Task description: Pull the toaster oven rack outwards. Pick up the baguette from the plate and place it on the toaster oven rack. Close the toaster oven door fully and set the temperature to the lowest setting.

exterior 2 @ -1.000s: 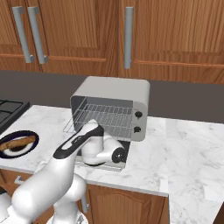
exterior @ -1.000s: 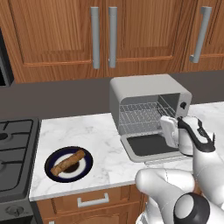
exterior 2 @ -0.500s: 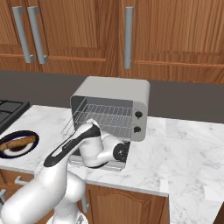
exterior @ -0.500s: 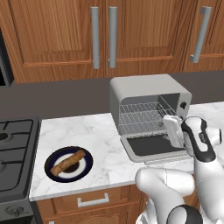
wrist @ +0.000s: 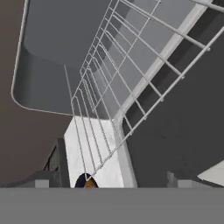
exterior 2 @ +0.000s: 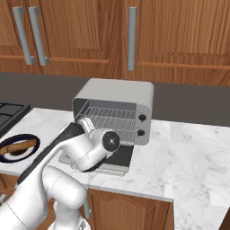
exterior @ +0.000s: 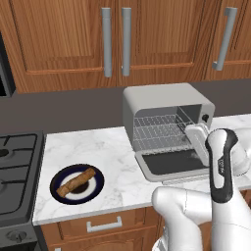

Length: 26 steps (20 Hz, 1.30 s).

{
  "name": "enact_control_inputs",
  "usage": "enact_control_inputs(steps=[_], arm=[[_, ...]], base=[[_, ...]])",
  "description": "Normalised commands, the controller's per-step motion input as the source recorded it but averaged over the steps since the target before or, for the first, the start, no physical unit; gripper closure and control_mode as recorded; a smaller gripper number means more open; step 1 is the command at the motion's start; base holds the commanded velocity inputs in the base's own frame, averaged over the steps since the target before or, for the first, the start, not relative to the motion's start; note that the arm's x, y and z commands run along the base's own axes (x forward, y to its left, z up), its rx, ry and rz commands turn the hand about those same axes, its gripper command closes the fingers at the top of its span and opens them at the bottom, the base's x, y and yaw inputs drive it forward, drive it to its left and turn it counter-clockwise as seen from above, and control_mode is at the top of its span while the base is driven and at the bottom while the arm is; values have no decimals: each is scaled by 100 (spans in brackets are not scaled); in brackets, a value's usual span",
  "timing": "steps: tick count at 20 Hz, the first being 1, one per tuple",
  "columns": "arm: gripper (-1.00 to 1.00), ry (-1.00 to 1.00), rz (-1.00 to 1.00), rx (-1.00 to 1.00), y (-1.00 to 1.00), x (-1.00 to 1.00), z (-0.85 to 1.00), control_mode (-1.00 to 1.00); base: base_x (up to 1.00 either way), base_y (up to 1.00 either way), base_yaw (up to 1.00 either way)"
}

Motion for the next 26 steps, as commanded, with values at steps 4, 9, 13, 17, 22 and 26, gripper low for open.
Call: enact_control_inputs(steps=[4,9,13,17,22,26], arm=[[-100,19,0,-13,11,-38,81,-100],[-100,14,0,-24,40,-24,69,-100],[-100,13,0,-29,59,-4,57,-100],[-100,11,1,-28,78,0,38,-100],[-100,12,2,-20,76,21,5,-100],[-100,4,3,-12,65,43,-15,-100]], base=[[0,0,0],[0,0,0],[0,0,0],[0,0,0],[0,0,0],[0,0,0]])
